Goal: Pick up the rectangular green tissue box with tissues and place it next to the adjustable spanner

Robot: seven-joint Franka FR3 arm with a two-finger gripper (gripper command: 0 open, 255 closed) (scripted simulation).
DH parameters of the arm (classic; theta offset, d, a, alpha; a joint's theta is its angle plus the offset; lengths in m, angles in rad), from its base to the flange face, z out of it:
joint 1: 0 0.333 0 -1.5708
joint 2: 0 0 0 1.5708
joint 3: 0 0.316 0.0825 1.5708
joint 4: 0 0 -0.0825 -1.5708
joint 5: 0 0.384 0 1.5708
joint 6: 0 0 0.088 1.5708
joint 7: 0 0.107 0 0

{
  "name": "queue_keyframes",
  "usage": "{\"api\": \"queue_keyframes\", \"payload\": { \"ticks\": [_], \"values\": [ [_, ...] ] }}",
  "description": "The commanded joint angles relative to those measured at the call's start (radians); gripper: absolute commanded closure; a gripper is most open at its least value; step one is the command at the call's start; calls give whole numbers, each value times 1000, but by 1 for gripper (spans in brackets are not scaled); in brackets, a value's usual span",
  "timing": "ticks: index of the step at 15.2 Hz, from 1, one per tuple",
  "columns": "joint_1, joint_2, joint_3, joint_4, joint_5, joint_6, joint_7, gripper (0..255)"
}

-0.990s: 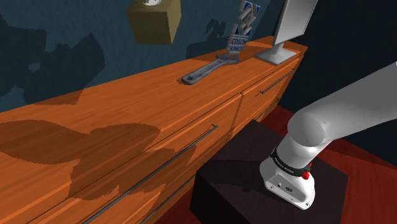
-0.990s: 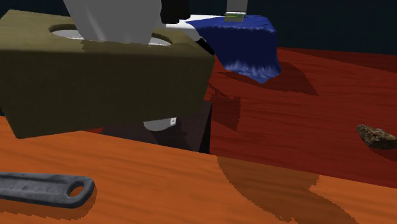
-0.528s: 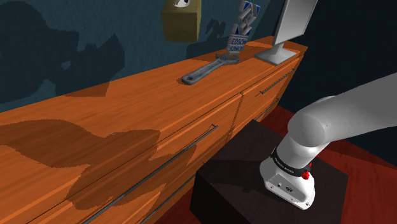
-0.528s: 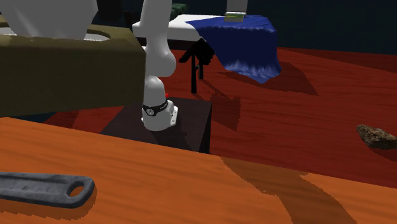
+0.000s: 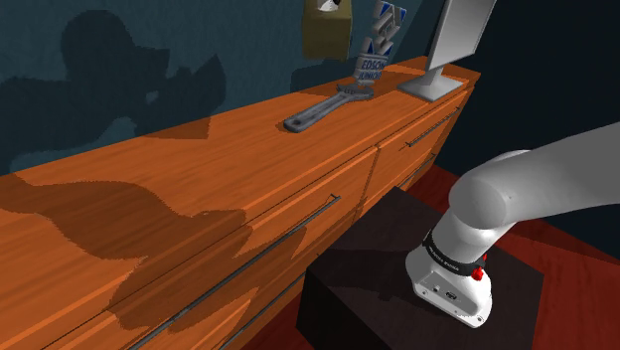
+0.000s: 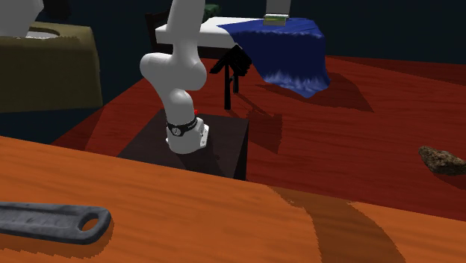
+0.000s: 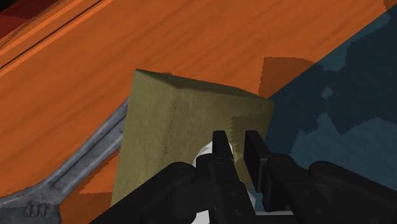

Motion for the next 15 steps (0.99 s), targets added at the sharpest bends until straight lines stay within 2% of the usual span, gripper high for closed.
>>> {"api": "queue_keyframes", "payload": {
  "ticks": [1,8,15],
  "values": [
    [-8,-1,-45,-2,-10,-15,-49,255],
    [-38,18,-197,12,-52,-64,-211,255],
    [-66,87,-346,82,-89,-113,-373,255]
  ]
}}
